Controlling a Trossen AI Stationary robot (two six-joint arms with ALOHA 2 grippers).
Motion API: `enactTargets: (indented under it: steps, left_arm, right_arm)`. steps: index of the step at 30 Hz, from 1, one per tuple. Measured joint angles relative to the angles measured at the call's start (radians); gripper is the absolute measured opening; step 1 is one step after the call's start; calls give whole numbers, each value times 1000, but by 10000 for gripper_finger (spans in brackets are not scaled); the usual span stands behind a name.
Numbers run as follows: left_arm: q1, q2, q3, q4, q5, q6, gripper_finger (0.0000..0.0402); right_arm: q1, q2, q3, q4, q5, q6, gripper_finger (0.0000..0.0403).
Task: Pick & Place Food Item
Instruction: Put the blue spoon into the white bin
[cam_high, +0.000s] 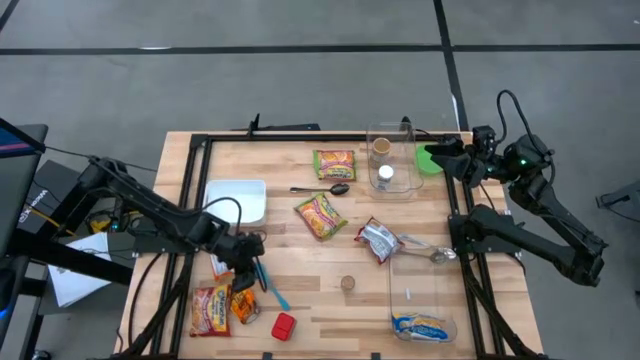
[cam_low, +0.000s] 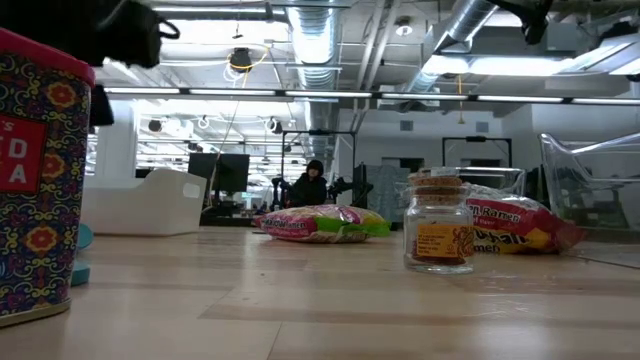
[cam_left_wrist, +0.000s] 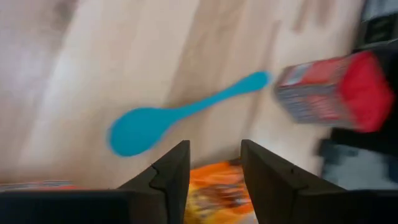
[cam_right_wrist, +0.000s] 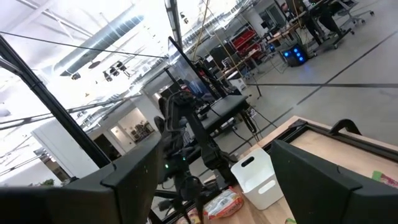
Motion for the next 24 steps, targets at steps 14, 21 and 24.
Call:
enactTargets:
  steps: [14,21,24]
  left_arm:
    - [52,0,-162,138,-58,57,136]
    - [75,0,-204,156,-53,24,136]
    - [74,0,-222,174,-46,17,136]
  right_arm:
    - [0,0,0,0,0,22,291]
    - [0,0,0,-2,-1,18,291]
    - [0,0,0,-7,-1,16,291]
